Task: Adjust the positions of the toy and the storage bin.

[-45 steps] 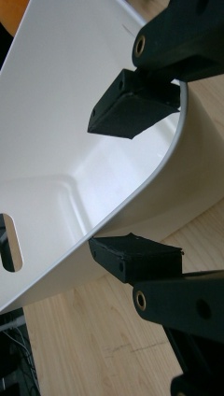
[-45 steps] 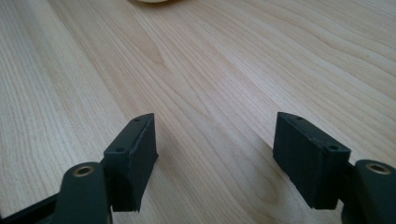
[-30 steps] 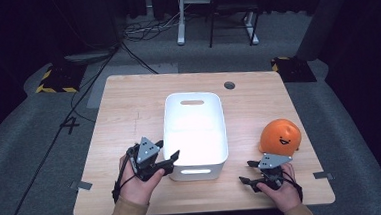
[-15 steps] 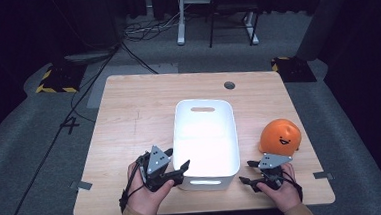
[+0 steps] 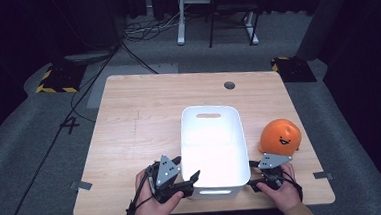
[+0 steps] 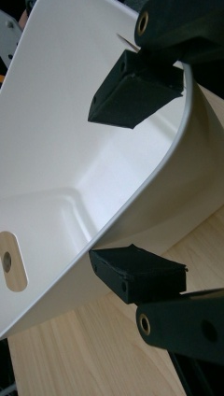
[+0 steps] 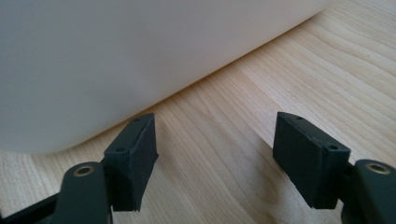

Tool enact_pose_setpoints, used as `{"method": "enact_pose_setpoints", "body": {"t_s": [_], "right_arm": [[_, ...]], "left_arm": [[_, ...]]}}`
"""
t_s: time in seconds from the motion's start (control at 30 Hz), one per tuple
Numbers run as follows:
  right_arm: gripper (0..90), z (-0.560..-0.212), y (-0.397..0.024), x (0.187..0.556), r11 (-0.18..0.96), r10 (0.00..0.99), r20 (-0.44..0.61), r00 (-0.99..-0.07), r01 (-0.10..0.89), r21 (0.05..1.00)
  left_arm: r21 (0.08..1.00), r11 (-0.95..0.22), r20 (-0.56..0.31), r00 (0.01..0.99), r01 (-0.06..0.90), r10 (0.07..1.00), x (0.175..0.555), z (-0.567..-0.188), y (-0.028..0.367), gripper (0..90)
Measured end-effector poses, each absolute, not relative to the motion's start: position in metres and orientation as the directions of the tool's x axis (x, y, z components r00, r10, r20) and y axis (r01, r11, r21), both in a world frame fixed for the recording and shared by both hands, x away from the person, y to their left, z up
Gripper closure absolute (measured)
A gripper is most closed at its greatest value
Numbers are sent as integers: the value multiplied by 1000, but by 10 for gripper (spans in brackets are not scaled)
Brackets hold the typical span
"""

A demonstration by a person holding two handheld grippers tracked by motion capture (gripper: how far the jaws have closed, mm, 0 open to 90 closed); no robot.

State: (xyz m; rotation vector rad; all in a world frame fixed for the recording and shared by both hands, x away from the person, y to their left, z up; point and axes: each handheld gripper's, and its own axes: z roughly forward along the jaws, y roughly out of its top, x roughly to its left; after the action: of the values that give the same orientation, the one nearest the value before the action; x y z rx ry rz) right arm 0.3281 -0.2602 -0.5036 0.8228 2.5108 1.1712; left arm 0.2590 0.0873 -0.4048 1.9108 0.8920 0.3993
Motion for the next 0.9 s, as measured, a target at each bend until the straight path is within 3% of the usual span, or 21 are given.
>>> {"method": "enact_pose_setpoints", "body": {"t_s": [0.1,0.4,0.9], "right_arm": [[316,-504,-260,328,513,590,15,-807,389,765],[316,-504,-260,328,512,592,17,-806,393,764],[316,-504,-260,328,513,593,15,-805,392,764]], "left_arm": [[866,-273,-100,680,419,726,255,-405,82,234],[868,-302,-67,695,395,716,258,-402,89,234],[910,-244,-50,673,335,738,274,-385,122,240]]}}
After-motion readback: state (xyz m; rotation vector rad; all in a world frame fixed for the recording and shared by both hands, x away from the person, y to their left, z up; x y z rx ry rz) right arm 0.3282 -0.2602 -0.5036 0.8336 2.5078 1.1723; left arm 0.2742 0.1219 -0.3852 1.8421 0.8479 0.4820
